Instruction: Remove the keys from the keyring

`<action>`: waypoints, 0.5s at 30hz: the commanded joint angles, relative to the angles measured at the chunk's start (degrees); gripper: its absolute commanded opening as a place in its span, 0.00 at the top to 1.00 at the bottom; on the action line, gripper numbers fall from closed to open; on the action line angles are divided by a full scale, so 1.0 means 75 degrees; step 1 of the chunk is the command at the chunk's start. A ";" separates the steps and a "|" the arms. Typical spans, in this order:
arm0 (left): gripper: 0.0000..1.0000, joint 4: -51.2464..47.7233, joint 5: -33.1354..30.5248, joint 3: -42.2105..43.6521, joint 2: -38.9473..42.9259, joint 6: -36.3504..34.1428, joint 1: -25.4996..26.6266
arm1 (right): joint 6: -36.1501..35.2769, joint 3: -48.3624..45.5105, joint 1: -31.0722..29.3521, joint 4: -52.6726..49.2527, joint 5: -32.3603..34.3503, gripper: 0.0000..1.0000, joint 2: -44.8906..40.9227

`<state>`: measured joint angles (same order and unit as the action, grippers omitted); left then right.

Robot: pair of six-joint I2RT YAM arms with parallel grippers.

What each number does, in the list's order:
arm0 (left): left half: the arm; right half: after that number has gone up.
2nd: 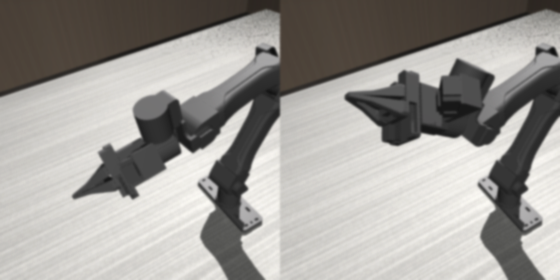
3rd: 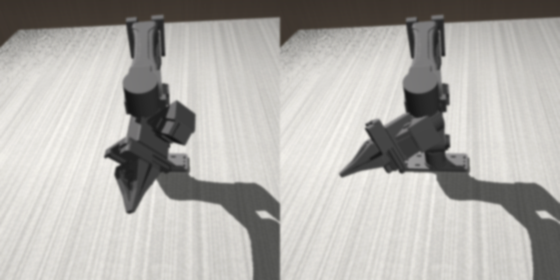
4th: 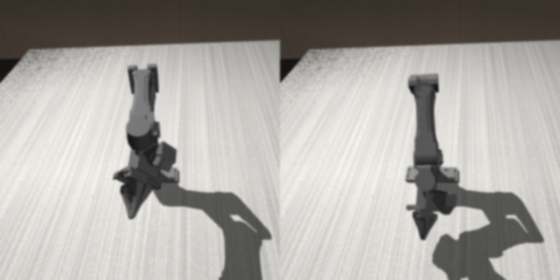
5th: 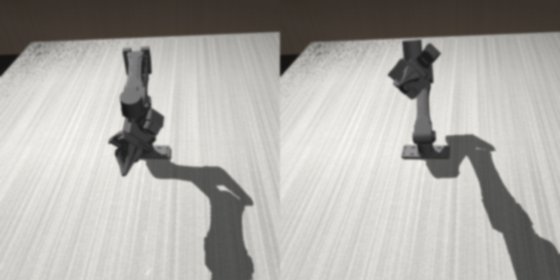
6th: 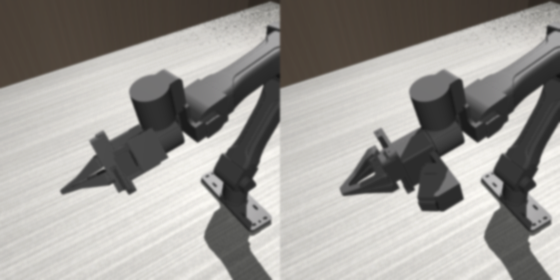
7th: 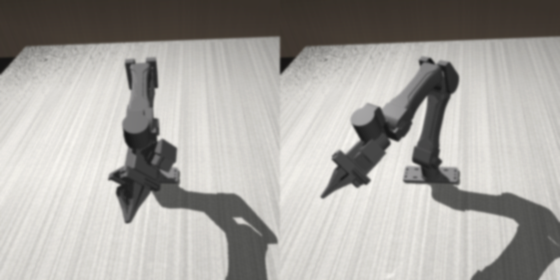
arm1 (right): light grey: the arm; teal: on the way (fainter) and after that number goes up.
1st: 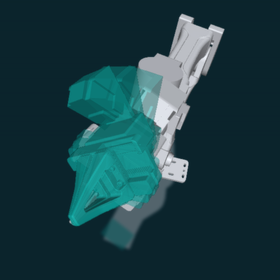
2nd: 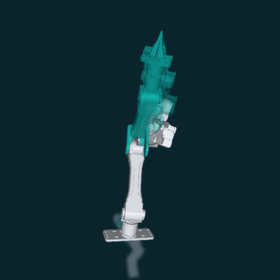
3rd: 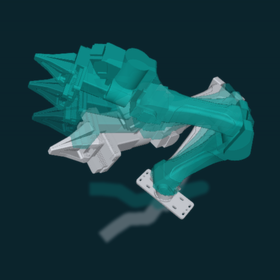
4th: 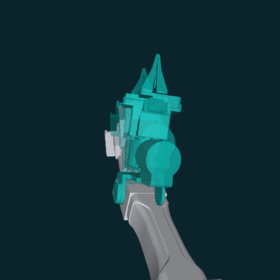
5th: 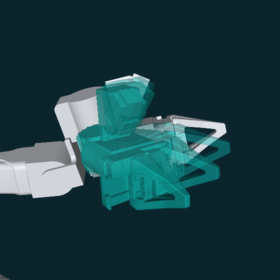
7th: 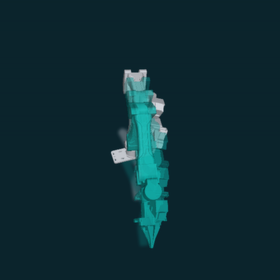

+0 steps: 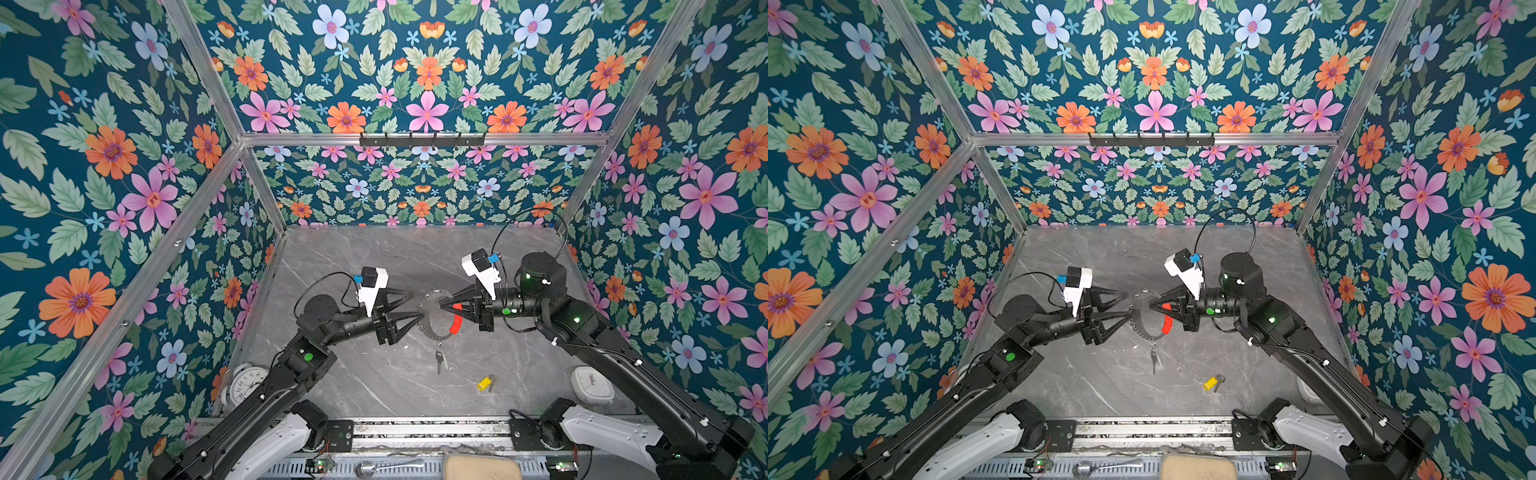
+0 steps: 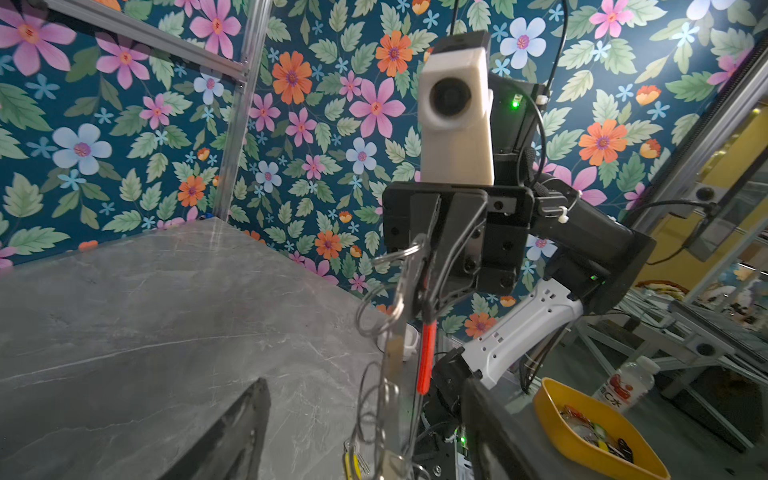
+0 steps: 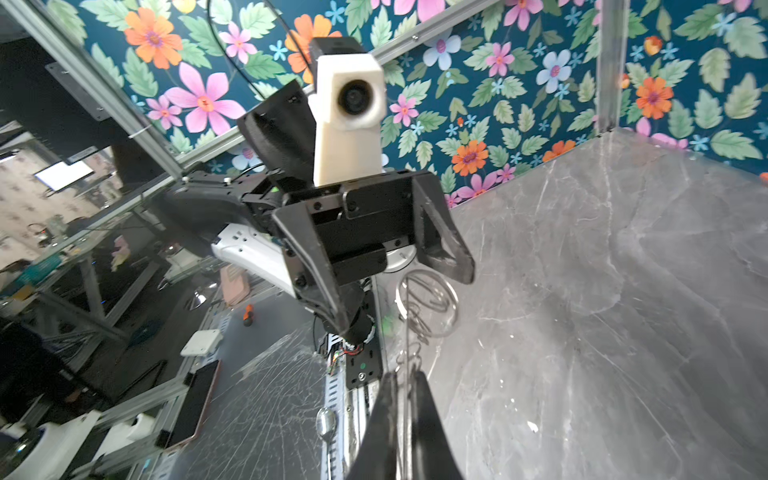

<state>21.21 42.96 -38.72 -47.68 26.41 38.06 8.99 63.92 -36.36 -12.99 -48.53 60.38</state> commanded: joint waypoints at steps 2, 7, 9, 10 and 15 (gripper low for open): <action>0.30 0.1127 0.0999 0.0028 -0.0312 0.0523 -0.0010 | 0.0256 0.0067 0.0017 0.0443 -0.0713 1.00 0.0090; 0.53 0.2240 0.1371 0.0231 -0.0552 0.1189 -0.0007 | 0.0375 0.0091 0.0008 0.0656 -0.0593 1.00 0.0216; 0.68 0.2652 0.1422 0.0301 -0.0646 0.1489 -0.0004 | 0.0446 0.0080 0.0012 0.0769 -0.0491 1.00 0.0264; 0.74 0.2837 0.1433 0.0328 -0.0673 0.1611 -0.0002 | 0.0463 0.0085 0.0009 0.0794 -0.0459 1.00 0.0298; 1.00 0.4108 0.1274 0.0589 -0.0957 0.2388 -0.0012 | 0.0710 0.0074 0.0008 0.1083 -0.0166 1.00 0.0445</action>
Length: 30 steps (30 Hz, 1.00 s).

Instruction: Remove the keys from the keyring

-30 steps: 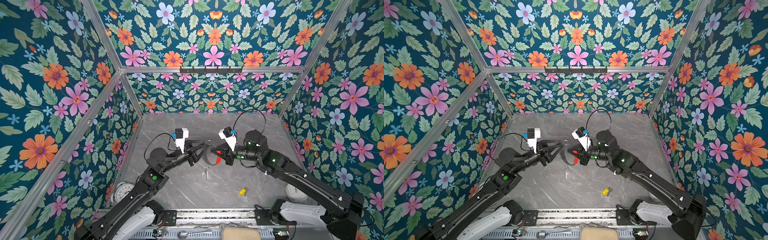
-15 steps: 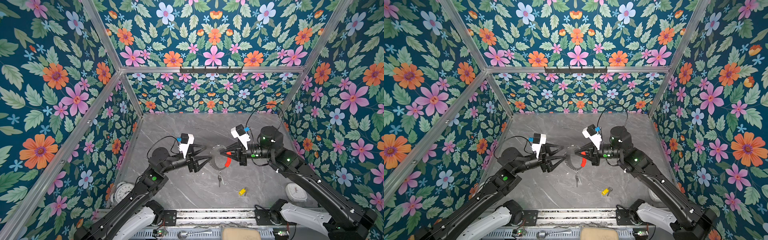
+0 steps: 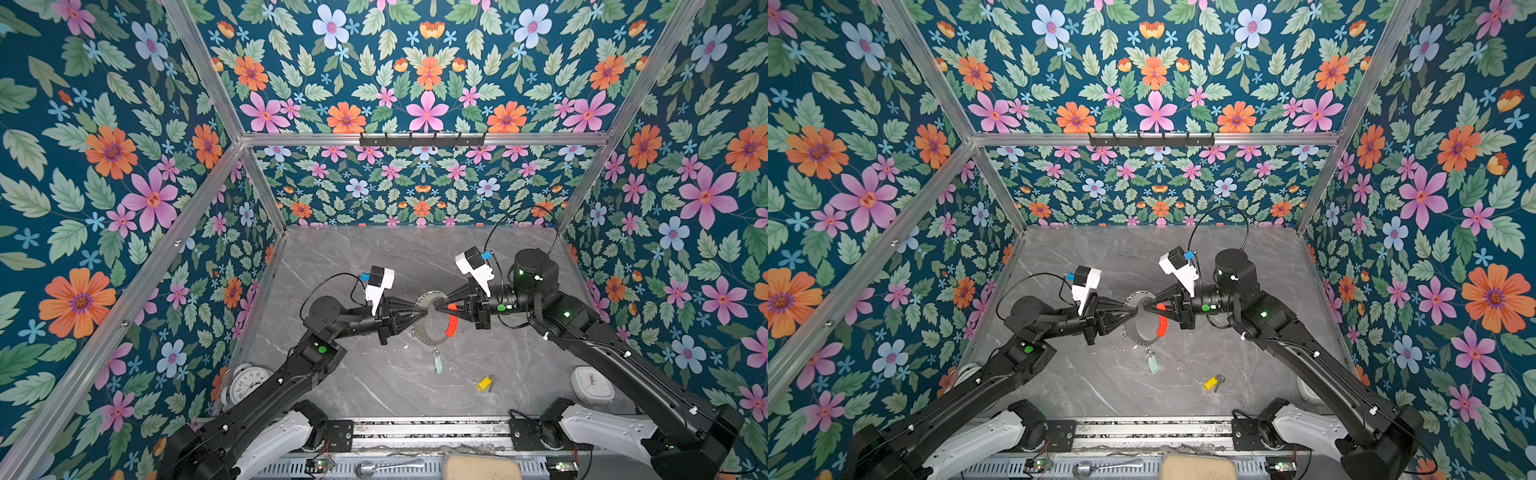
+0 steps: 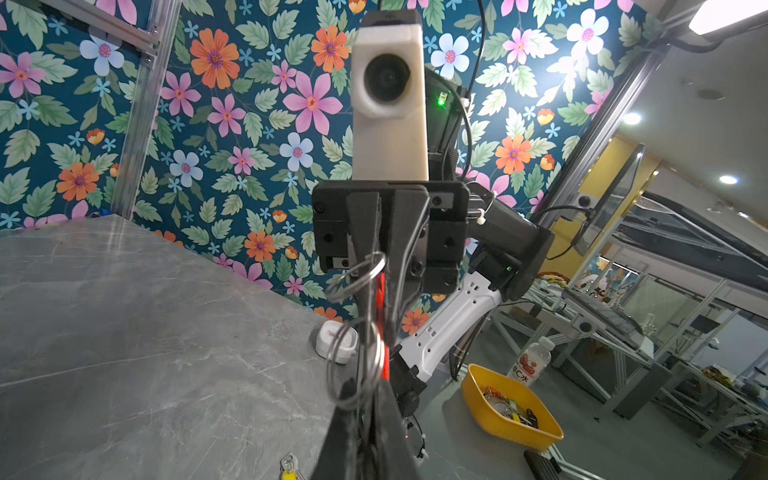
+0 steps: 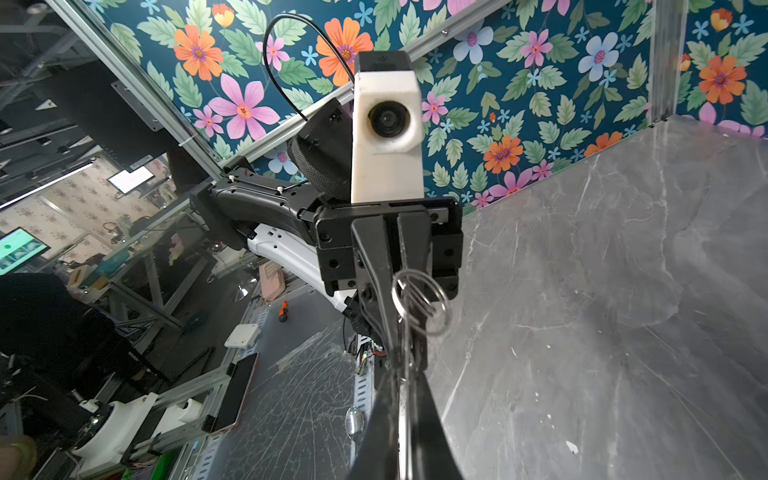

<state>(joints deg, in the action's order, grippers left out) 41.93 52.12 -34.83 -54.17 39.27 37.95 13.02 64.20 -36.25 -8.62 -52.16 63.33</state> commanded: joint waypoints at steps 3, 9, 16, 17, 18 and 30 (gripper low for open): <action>1.00 0.1682 -0.0275 0.0195 -0.0172 0.0798 0.0009 | 0.0309 -0.0020 -0.0006 0.0618 0.0778 1.00 0.0012; 1.00 0.1268 -0.1502 0.0253 0.0024 0.0516 0.0026 | 0.0370 -0.0344 0.0001 0.0717 0.2041 0.49 -0.0369; 1.00 -0.0106 -0.3429 0.0288 0.0228 -0.0078 0.0036 | 0.0553 -0.1296 0.0004 0.1281 0.3666 0.40 -0.1280; 1.00 -0.0195 -0.3611 0.0285 0.0238 -0.0119 0.0030 | 0.0567 -0.1445 -0.0003 0.1342 0.3845 0.39 -0.1380; 1.00 -0.0278 -0.3737 0.0284 0.0250 -0.0157 0.0035 | 0.0578 -0.1595 0.0001 0.1370 0.3949 0.38 -0.1472; 1.00 -0.0135 -0.3932 0.0300 0.0297 -0.0081 0.0028 | -0.0084 -0.2303 -0.0592 0.1344 0.2593 0.41 -0.1007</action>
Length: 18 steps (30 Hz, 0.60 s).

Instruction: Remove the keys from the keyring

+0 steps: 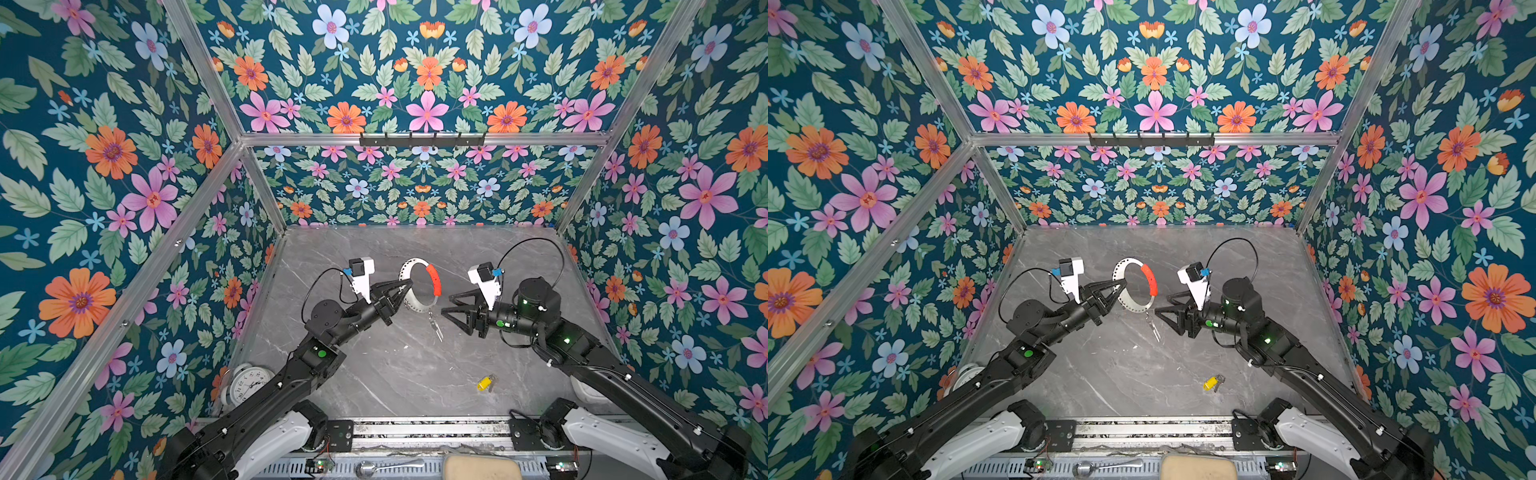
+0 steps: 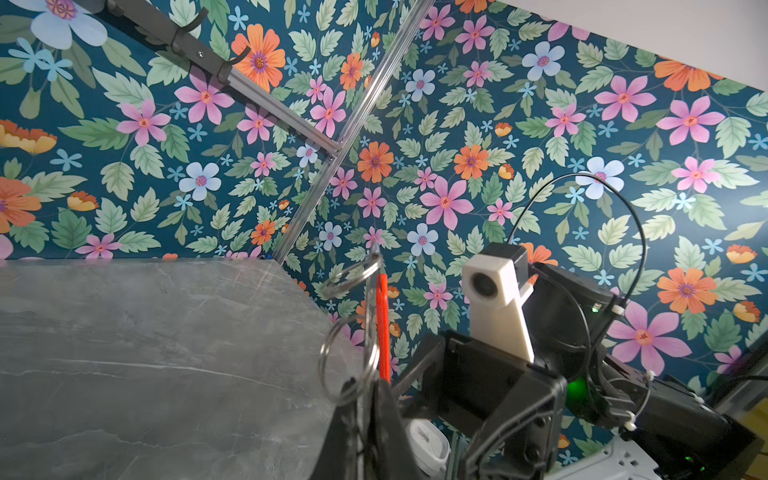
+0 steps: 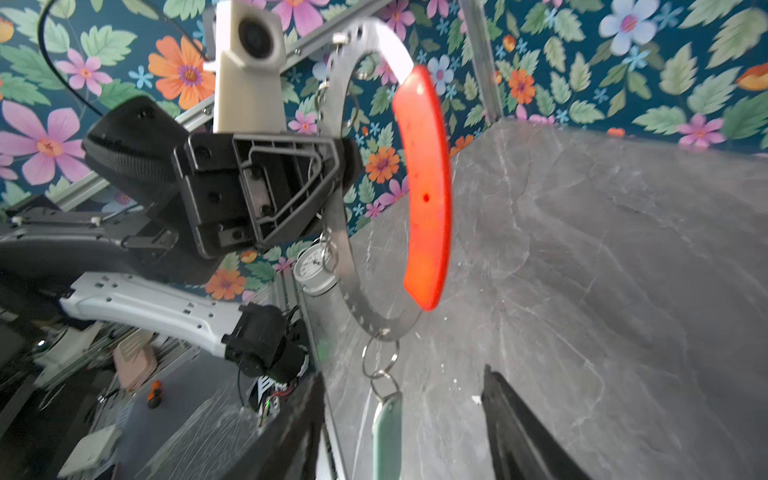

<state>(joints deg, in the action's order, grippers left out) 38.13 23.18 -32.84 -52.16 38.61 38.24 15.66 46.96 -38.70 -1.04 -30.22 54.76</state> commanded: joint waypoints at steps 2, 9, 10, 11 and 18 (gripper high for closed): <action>1.00 0.0439 -0.0131 0.0066 0.0029 0.0080 -0.0001 | -0.0819 -0.0079 -0.0710 0.0399 0.0114 0.41 0.0242; 1.00 0.0759 -0.0127 0.0202 -0.0076 0.0318 -0.0002 | -0.0871 -0.0368 -0.1133 0.1123 0.1210 0.41 0.0544; 1.00 0.0833 -0.0174 0.0280 -0.0076 0.0324 0.0008 | -0.0858 -0.0396 -0.1130 0.1167 0.1259 0.40 0.0550; 1.00 0.0894 -0.0269 0.0394 -0.0076 0.0365 0.0000 | -0.0852 -0.0443 -0.1131 0.1240 0.1269 0.40 0.0548; 1.00 0.1376 -0.1012 0.1492 -0.0396 0.0871 -0.0001 | -0.0563 -0.1009 -0.1133 0.1812 0.1431 0.40 0.0278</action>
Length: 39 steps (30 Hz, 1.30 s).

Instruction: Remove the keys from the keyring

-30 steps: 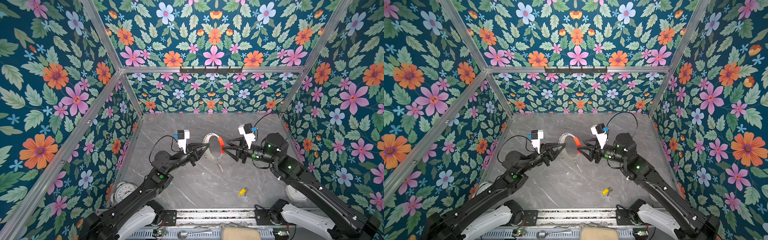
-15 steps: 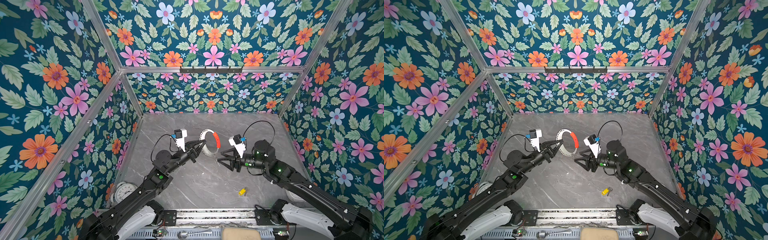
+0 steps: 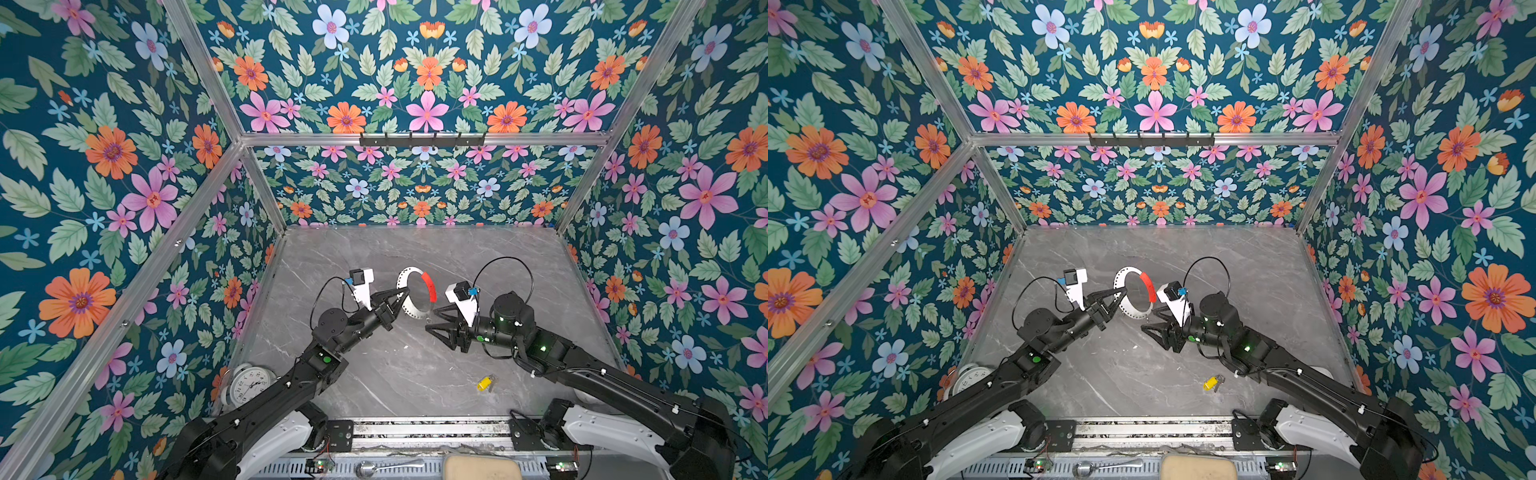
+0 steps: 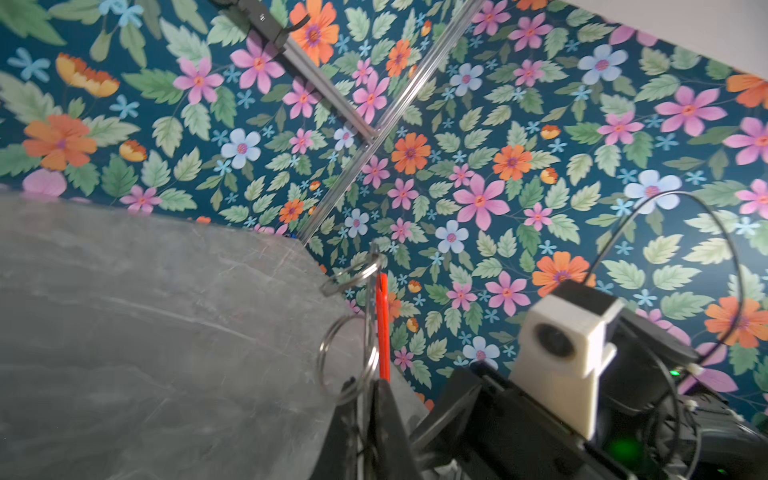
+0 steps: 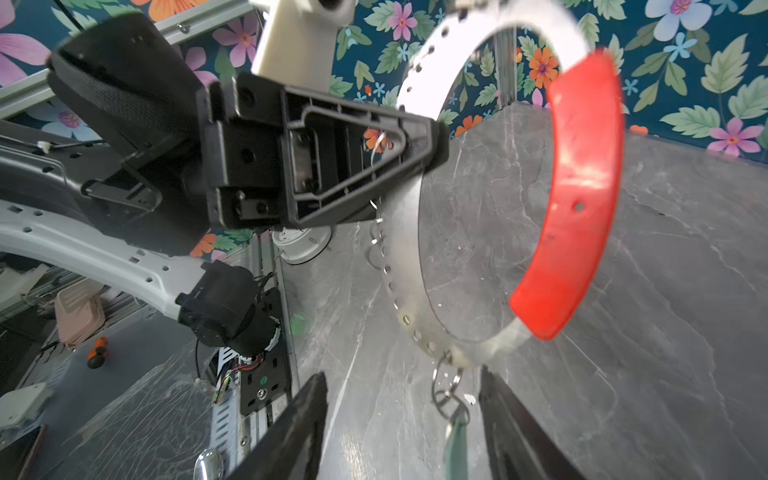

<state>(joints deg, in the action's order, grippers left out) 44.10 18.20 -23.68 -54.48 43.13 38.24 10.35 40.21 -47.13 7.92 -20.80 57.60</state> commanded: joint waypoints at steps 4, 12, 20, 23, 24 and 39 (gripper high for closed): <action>1.00 0.1030 -0.0479 0.1007 -0.0503 0.0732 -0.0003 | 0.0224 -0.0285 -0.0009 0.0565 0.0476 0.40 -0.0295; 1.00 0.1503 -0.0962 0.1941 -0.1535 0.1031 -0.0004 | 0.0338 -0.0404 -0.0008 0.0553 0.0896 0.40 -0.0275; 1.00 0.2505 -0.0945 0.2255 -0.2562 0.1289 -0.0011 | 0.0336 -0.0490 -0.0007 0.0485 0.1011 0.40 -0.0297; 1.00 0.2581 -0.1081 0.2314 -0.2740 0.1328 -0.0010 | 0.0489 -0.0584 -0.0008 0.0529 0.1138 0.40 -0.0172; 1.00 0.2788 -0.1041 0.2348 -0.2756 0.1327 -0.0011 | 0.0548 -0.0633 -0.0008 0.0599 0.1082 0.39 -0.0118; 1.00 0.1257 -0.1325 0.2159 -0.1179 0.1151 0.0008 | 0.0715 -0.0480 -0.0078 0.0393 0.0136 0.42 0.2194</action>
<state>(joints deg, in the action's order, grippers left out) 55.05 8.86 -7.40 -64.29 52.73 38.24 15.86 36.67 -47.57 9.19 -19.25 72.69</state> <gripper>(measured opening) 0.089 0.584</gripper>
